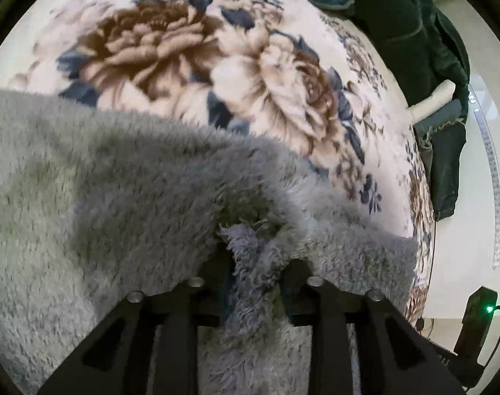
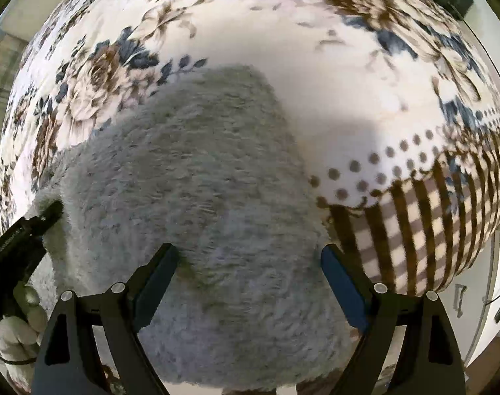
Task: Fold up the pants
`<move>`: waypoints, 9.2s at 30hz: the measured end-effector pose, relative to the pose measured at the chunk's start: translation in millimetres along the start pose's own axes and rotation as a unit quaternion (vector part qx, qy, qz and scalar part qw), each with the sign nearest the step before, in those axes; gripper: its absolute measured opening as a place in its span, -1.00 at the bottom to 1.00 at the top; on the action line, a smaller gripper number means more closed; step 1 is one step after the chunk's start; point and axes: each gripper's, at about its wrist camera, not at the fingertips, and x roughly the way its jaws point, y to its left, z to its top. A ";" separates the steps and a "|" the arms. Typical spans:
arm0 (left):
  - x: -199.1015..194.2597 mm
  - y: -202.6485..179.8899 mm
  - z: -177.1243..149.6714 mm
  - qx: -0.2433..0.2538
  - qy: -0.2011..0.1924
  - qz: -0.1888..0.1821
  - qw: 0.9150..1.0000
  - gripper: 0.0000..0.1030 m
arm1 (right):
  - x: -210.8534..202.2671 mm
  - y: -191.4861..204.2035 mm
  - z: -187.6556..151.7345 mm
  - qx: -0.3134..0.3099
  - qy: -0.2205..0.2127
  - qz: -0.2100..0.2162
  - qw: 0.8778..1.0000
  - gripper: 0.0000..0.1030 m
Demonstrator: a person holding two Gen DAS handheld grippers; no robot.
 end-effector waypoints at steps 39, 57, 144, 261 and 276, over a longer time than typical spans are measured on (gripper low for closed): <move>-180.5 214.9 -57.2 -0.292 -0.288 -0.044 0.911 -0.67 | 25.8 149.4 -29.7 -0.143 0.028 -0.028 0.989 0.41; -138.3 -156.4 -83.7 0.076 -0.116 -0.212 0.967 -0.67 | -41.8 -60.0 -45.9 0.021 -0.023 0.003 1.000 0.41; 18.1 -110.4 17.5 0.026 0.033 -0.006 0.999 0.74 | -47.6 -148.2 62.8 0.038 -0.028 0.208 0.977 0.62; -35.9 188.6 446.8 -0.017 -0.049 -0.120 0.991 0.32 | -45.3 147.6 97.4 -0.008 -0.078 0.309 0.948 0.56; -95.6 129.0 385.4 0.070 -0.131 0.147 0.978 0.93 | -186.3 155.3 63.2 -0.096 -0.176 -0.019 0.980 1.00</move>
